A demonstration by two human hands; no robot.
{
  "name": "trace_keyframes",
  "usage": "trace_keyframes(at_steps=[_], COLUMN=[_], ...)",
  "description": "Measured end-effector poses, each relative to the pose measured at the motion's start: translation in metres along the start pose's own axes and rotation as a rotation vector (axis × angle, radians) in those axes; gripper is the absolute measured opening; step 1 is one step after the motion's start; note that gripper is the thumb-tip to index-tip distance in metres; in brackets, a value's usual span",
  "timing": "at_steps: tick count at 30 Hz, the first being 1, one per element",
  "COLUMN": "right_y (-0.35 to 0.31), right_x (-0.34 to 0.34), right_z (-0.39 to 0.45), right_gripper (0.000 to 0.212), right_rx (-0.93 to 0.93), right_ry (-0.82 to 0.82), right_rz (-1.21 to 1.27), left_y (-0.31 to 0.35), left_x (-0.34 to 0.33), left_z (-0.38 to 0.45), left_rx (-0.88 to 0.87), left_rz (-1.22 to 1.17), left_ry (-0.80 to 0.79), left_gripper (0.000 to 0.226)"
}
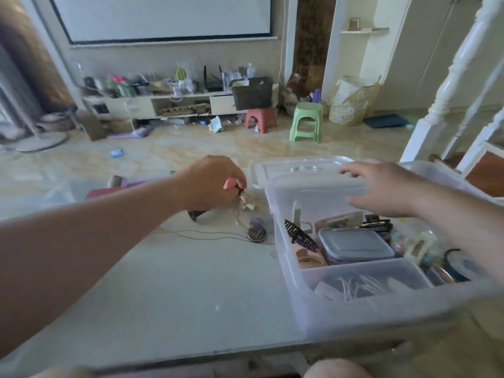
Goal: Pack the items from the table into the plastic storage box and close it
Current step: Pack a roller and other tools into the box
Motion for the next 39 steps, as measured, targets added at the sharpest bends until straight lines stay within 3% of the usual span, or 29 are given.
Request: trace_keyframes(at_steps=[6, 11, 19, 24, 27, 30, 33, 39], right_y=[-0.175, -0.254, -0.259, -0.218, -0.201, -0.198, -0.199, -0.222], right_x=[-0.033, -0.108, -0.192, -0.210, -0.236, -0.262, -0.262, -0.240], right_z=[0.020, 0.062, 0.177, 0.252, 0.281, 0.287, 0.276, 0.221], right_gripper=[0.056, 0.052, 0.061, 0.074, 0.081, 0.064, 0.032, 0.037], right_rx=[0.281, 0.300, 0.137, -0.012, -0.029, 0.000, 0.005, 0.124], right_ry=[0.021, -0.100, -0.142, -0.088, -0.143, -0.230, -0.194, -0.187], right_rz=[0.123, 0.008, -0.136, -0.157, -0.149, -0.103, -0.117, -0.182], left_y=[-0.137, -0.184, -0.247, -0.235, -0.223, -0.215, -0.206, -0.207], left_x=[-0.034, -0.093, -0.171, -0.193, -0.210, -0.233, -0.245, -0.214], left_z=[-0.091, -0.108, -0.055, 0.017, 0.048, 0.057, 0.045, -0.014], left_rx=[0.293, 0.385, 0.397, 0.328, 0.355, 0.403, 0.383, 0.413], left_rz=[0.067, 0.036, -0.157, -0.271, -0.247, -0.262, -0.371, -0.477], left_ry=[-0.085, -0.098, -0.065, 0.063, 0.084, 0.022, -0.008, 0.009], left_gripper=[0.025, 0.030, 0.058, 0.080, 0.089, 0.088, 0.068, 0.068])
Point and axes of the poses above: each hand's wrist, its own z-axis towards the middle knuckle, its own x-axis out of the back of the hand, y = z × x, the point moved 10 cm from there along z, towards the middle knuckle, and after that the axes turned 7 degrees about z, right-handed, at the moved point
